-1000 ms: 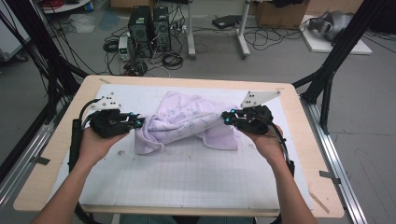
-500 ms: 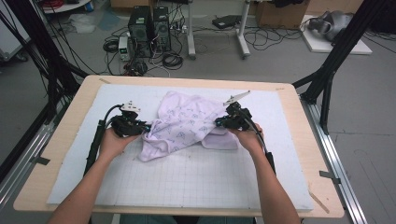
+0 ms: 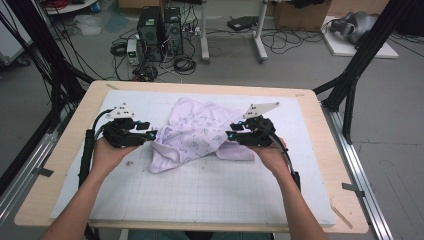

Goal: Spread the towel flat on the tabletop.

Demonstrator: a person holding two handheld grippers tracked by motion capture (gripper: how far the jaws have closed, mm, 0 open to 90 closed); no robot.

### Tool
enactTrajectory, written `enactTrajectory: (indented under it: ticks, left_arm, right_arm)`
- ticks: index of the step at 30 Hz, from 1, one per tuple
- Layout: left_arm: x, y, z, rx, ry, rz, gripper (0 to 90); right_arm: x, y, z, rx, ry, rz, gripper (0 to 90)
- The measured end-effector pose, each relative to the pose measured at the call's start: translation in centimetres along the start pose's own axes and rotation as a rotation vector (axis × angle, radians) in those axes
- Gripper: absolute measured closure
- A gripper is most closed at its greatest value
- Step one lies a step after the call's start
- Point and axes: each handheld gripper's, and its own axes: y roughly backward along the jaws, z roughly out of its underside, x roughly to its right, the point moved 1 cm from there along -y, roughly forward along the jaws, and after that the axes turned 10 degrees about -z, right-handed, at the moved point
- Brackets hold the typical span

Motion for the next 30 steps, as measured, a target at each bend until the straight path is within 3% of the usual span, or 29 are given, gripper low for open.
enactTrajectory:
  ticks: [4,9,12,15,19,23,30]
  left_arm:
    - [1.3,-1.5,0.4,-0.045,-0.034,0.033,46.2]
    - [1.8,-3.8,2.0,-0.128,-0.045,0.056,46.2]
    - [1.7,-4.9,2.8,-0.181,-0.054,0.064,56.0]
    - [1.5,-5.6,3.3,-0.213,-0.064,0.067,69.7]
    - [1.4,-5.4,3.4,-0.203,-0.061,0.076,83.5]
    - [1.5,-4.6,3.2,-0.172,-0.066,0.08,87.0]
    - [2.2,-2.6,2.4,-0.104,-0.077,0.09,87.3]
  right_arm:
    - [-1.5,-1.6,0.7,-0.028,0.032,-0.025,58.0]
    - [-1.7,-4.0,1.8,-0.075,0.033,-0.041,52.2]
    - [-1.6,-5.6,2.2,-0.099,0.027,-0.033,51.9]
    - [-1.2,-7.1,2.4,-0.119,0.024,-0.011,59.8]
    - [-0.7,-8.4,2.5,-0.12,0.012,-0.023,78.9]
    - [-0.7,-7.8,2.3,-0.095,0.007,-0.04,81.3]
    - [-1.4,-5.0,1.8,-0.06,0.021,-0.064,81.5]
